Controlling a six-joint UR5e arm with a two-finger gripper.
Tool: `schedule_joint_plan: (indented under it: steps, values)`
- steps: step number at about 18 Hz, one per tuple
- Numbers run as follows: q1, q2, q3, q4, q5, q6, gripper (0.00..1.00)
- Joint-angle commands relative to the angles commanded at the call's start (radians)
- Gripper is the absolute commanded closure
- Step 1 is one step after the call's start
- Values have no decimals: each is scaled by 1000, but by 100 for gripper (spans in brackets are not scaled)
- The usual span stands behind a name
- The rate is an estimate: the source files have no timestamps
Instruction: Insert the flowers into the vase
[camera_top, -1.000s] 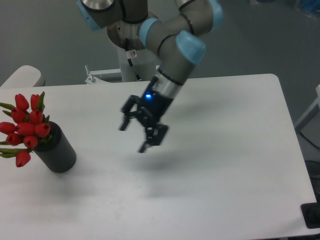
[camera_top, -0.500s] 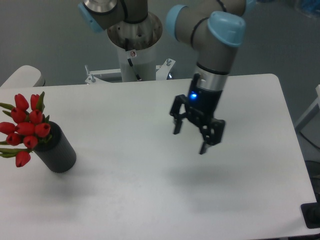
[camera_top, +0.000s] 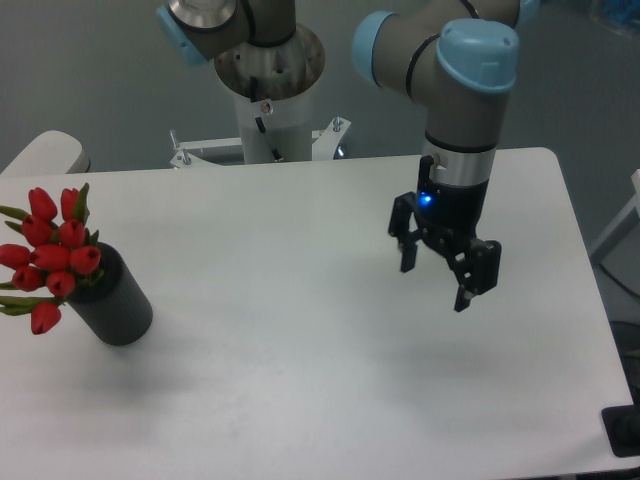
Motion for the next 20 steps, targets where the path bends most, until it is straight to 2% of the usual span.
schedule_joint_plan:
  steps: [5, 20]
  values:
    - [-9, -5, 20, -26, 3, 0, 0]
    - [-22, -14, 34, -29, 2, -6, 0]
